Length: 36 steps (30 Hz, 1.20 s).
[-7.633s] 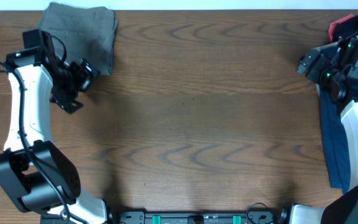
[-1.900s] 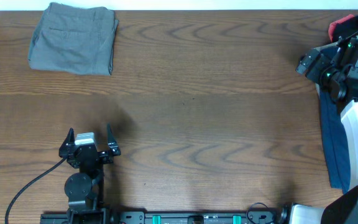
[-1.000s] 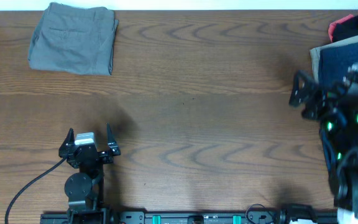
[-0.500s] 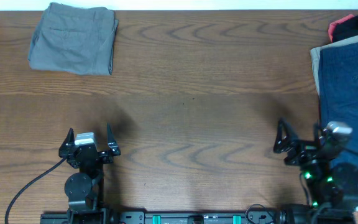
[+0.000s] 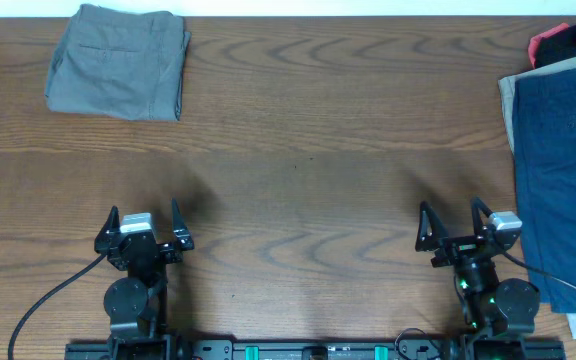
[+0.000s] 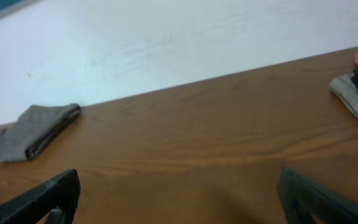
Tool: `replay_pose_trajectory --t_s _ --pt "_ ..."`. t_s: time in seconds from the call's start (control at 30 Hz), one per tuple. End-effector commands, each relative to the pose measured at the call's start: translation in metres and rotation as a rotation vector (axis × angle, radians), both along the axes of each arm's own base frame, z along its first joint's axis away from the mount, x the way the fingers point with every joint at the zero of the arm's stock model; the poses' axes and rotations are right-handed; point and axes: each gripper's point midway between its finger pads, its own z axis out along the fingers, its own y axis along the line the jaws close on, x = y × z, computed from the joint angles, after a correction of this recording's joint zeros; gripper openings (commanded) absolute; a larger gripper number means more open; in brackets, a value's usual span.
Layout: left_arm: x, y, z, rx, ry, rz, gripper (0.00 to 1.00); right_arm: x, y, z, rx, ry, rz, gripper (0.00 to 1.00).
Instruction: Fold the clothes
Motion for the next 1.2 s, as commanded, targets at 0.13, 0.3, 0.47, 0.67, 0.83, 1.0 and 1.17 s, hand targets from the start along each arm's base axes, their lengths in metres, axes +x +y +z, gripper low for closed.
replay_pose_trajectory --t_s 0.13,0.3,0.47,0.67,0.83,1.0,1.17 --pt "-0.0012 0.0056 -0.0170 -0.004 0.045 0.032 0.98 -0.0010 0.0056 0.0009 -0.262 -0.069 0.039 0.99" --pt "-0.0012 0.0056 -0.0170 -0.004 0.045 0.032 0.98 0.0000 0.0010 0.0004 -0.412 -0.094 0.020 0.99" --pt "-0.0012 0.0056 -0.0170 -0.004 0.045 0.032 0.98 0.0003 -0.0006 -0.0004 -0.430 -0.092 0.013 0.99" --pt "-0.0012 0.0056 -0.0170 -0.004 0.045 0.032 0.98 0.0003 -0.0010 -0.0005 -0.429 -0.091 0.011 0.99" --pt "-0.0012 0.0056 -0.0170 -0.004 0.045 0.032 0.98 -0.0003 0.0025 -0.0003 -0.357 -0.082 0.027 0.99" --pt "-0.0012 0.0056 -0.0170 -0.004 0.045 0.032 0.98 -0.0004 0.0028 -0.0003 -0.356 -0.082 0.028 0.99" --pt "-0.0012 0.0056 -0.0170 -0.004 0.045 0.032 0.98 -0.0005 0.0033 -0.0002 -0.346 -0.081 0.031 0.99"
